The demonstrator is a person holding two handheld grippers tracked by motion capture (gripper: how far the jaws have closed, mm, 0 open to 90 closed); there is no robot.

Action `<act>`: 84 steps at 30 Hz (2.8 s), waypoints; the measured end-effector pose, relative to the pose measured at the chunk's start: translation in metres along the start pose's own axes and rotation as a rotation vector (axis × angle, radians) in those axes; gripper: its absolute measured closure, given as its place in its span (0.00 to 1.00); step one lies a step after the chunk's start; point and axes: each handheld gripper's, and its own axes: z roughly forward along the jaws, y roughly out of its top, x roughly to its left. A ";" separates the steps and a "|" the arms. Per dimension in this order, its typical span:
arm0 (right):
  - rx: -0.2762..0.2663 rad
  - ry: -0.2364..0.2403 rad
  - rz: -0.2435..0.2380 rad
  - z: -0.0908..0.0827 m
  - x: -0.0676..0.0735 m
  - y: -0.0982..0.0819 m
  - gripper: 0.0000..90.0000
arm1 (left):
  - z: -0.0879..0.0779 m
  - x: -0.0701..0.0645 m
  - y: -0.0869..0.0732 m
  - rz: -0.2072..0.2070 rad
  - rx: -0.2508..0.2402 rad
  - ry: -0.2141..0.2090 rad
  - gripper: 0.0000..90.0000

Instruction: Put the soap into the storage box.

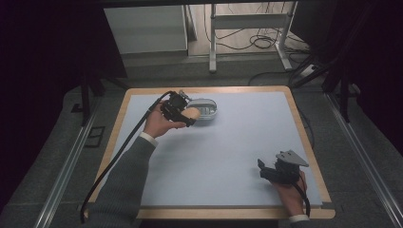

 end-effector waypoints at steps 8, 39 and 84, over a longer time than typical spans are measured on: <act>-0.001 0.001 0.001 0.000 0.000 0.000 0.11 | 0.005 0.004 0.009 0.008 0.009 0.003 0.36; 0.007 0.000 0.006 0.000 0.000 0.000 0.11 | 0.041 0.017 0.043 0.013 0.034 -0.037 0.36; 0.014 0.004 0.007 0.001 -0.001 0.000 0.11 | 0.099 0.045 0.053 -0.044 0.057 -0.106 0.31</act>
